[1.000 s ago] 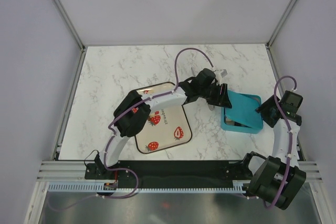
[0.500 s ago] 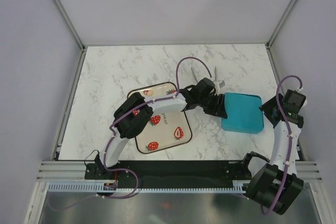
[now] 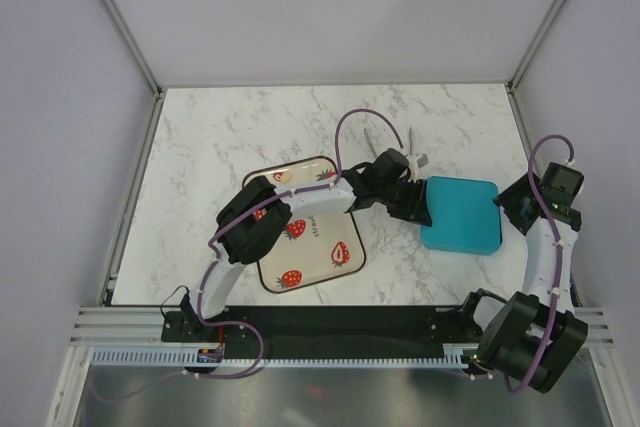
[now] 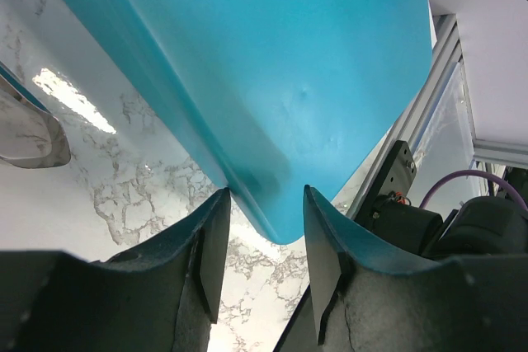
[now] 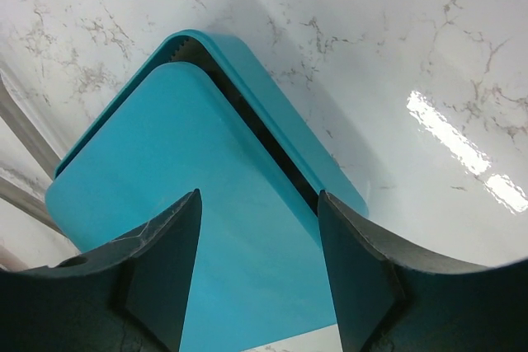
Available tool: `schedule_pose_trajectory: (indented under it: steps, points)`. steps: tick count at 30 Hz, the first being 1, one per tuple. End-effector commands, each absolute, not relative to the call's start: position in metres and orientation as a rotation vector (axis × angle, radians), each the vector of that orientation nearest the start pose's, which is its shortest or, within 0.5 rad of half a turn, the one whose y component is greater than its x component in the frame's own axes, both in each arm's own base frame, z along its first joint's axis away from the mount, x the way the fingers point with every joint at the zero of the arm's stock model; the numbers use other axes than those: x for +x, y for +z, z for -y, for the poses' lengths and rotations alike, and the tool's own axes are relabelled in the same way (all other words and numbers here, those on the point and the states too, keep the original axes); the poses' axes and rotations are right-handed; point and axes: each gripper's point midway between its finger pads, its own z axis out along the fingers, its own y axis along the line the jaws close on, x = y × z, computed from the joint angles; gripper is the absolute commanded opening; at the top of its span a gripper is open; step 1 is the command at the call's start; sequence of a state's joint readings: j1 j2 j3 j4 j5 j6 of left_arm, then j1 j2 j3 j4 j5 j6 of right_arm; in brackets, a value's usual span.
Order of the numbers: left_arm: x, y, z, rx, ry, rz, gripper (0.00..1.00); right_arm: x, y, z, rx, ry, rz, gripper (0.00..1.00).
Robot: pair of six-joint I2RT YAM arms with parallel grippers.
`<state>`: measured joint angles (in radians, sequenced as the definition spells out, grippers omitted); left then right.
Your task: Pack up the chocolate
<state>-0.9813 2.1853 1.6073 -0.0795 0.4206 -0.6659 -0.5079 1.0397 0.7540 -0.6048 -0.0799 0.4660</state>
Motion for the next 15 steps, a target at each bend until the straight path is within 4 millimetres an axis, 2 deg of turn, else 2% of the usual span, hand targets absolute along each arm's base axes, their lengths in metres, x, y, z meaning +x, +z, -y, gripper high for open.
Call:
schedule_pose_trajectory:
  steps: [1,3,8,15]
  points:
    - [0.242,0.114,0.538,0.690,-1.324,-2.332,0.47,0.266,0.133,0.103,1.039,0.113,-2.145,0.67]
    - [0.244,0.120,0.542,0.689,-1.339,-2.317,0.47,0.268,0.128,0.104,1.042,0.119,-2.157,0.67]
    - [0.248,0.120,0.546,0.684,-1.346,-2.312,0.47,0.276,0.115,0.106,1.039,0.128,-2.178,0.66]
    - [0.253,0.115,0.546,0.672,-1.335,-2.325,0.46,0.285,0.103,0.107,1.007,0.155,-2.175,0.64]
